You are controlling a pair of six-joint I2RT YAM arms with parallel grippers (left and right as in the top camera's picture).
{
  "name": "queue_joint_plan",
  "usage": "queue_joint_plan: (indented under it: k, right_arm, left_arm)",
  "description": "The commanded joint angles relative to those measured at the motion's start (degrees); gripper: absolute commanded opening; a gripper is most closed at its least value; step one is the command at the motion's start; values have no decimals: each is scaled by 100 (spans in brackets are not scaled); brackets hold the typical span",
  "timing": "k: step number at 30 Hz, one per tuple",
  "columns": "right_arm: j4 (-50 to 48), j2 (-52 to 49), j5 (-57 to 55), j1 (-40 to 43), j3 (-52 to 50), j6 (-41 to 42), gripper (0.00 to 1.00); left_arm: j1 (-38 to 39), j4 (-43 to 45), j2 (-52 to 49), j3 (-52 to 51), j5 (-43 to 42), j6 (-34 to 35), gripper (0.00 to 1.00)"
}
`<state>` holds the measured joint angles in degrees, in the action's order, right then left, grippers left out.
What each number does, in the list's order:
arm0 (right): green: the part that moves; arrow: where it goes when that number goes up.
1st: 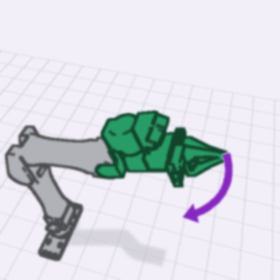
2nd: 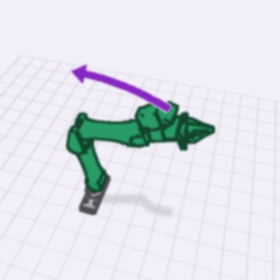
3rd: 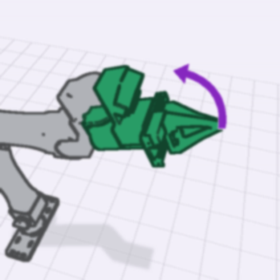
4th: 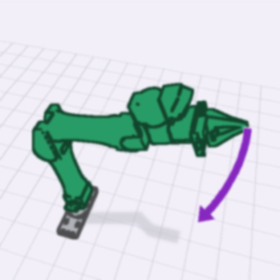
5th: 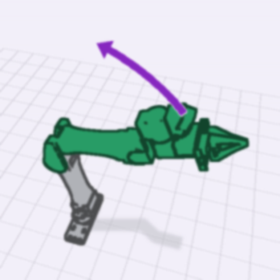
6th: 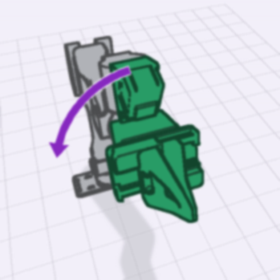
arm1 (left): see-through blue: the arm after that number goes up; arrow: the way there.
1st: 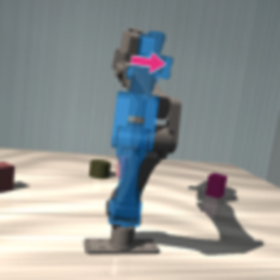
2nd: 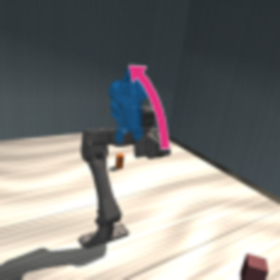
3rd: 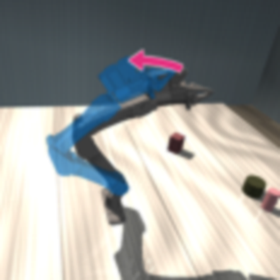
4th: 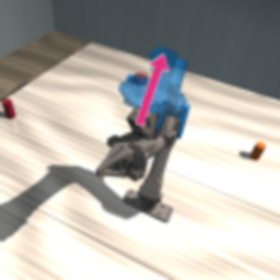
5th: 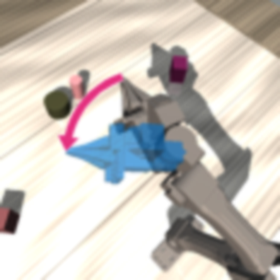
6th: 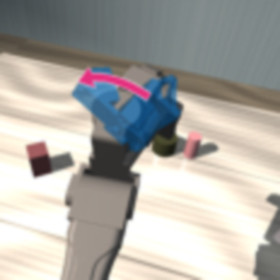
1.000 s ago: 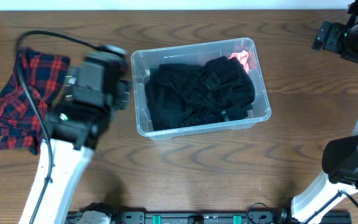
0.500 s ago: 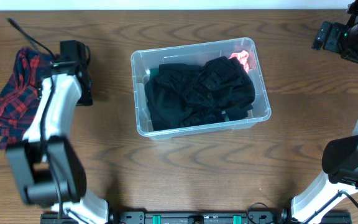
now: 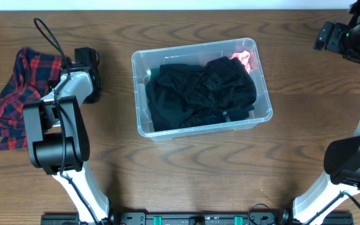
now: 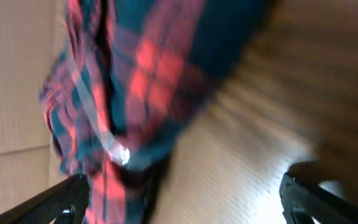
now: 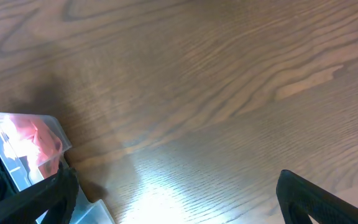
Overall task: Pack container
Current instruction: 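Move the left gripper back to the plaid shirt and grasp it, then lift the plaid shirt and carry it over the container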
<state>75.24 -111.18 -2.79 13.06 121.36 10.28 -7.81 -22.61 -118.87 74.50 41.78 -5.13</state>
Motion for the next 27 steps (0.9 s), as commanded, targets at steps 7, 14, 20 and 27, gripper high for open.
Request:
queue_joint_plan:
  k: [7, 14, 20, 27]
  right_arm:
    - [2, -48, 2, 42, 0, 83, 99]
    - [2, -48, 2, 42, 0, 83, 99]
    - [2, -48, 2, 42, 0, 83, 99]
    - [2, -48, 2, 42, 0, 83, 99]
  left_arm:
    - [-678, 1078, -673, 7, 109, -999, 98]
    - [-1224, 1443, -942, 9, 90, -1019, 99]
    - [-1287, 1462, -881, 22, 94, -909, 26]
    - [-1095, 1425, -610, 22, 295, -767, 6]
